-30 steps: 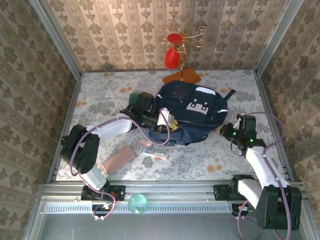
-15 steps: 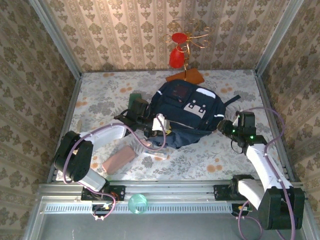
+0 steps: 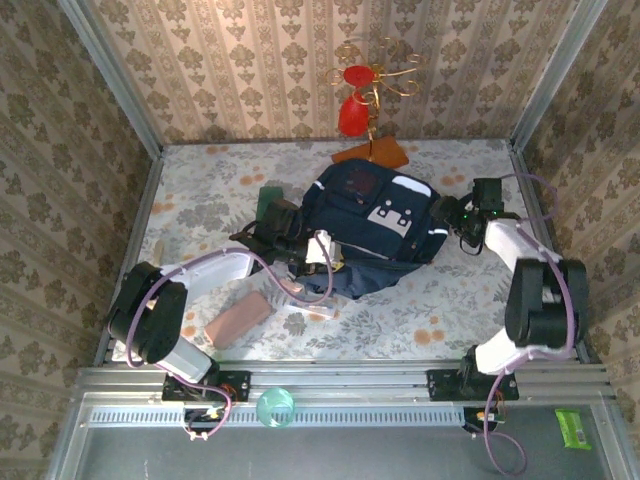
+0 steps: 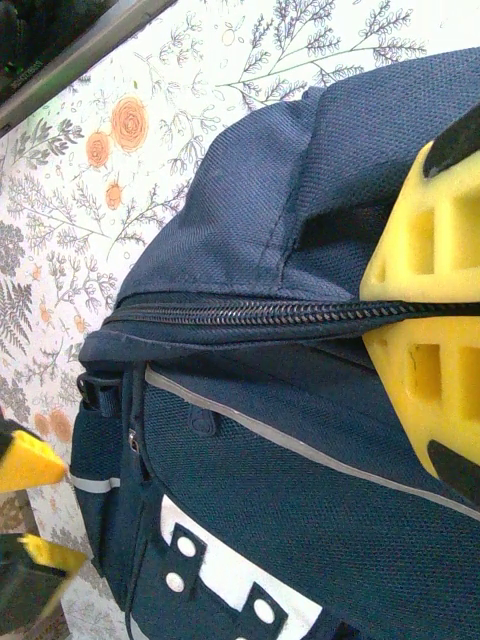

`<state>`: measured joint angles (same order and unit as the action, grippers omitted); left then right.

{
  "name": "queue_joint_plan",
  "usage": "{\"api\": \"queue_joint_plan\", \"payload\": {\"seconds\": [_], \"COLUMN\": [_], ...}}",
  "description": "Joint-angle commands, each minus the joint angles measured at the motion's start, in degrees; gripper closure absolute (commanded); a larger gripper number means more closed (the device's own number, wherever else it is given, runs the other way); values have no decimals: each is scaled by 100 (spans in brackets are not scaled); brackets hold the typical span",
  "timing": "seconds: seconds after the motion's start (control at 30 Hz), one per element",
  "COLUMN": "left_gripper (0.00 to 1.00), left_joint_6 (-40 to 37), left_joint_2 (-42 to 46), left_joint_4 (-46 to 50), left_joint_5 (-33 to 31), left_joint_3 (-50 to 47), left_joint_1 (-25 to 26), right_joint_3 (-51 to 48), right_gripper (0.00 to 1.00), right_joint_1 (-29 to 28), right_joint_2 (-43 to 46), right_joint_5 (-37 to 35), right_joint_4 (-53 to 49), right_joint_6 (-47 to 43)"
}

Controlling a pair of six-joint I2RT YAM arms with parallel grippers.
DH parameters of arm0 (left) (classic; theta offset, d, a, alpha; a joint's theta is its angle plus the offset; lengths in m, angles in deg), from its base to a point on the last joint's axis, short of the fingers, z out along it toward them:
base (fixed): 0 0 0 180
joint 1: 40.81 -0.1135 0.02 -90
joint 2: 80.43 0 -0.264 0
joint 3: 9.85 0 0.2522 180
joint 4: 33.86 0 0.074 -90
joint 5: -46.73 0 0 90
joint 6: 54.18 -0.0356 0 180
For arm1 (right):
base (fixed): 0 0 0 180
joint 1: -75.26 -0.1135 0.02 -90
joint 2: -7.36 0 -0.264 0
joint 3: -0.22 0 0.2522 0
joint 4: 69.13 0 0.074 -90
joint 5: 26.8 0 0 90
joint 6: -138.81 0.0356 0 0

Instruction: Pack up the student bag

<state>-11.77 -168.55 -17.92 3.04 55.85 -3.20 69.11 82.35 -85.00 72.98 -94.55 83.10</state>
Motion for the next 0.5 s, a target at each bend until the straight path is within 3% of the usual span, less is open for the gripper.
{"api": "queue_joint_plan", "payload": {"seconds": [0.0,0.13,0.23,0.37,0.47], "left_gripper": [100,100,100,100,100], "left_joint_6": [22,39,52,209,301], "left_joint_2": [191,173,149,52,-77], "left_joint_4": [-327,-392,-427,-633,-742], "left_joint_5": [-83,-257,-404,-487,-559], "left_joint_3": [89,49,1,-122,-175], "left_joint_1": [8,19,28,36,70], "right_joint_3": [246,191,241,379,495], "right_gripper": [18,65,85,100,100], "right_joint_1": [70,126,117,-15,-249], "right_joint_2": [-596,-743,-372,297,788], "right_joint_5": [712,1881,2175,2632,2877], "right_joint_4": [388,1339,1624,1815,1790], "right_joint_6": [221,509,606,736,714]}}
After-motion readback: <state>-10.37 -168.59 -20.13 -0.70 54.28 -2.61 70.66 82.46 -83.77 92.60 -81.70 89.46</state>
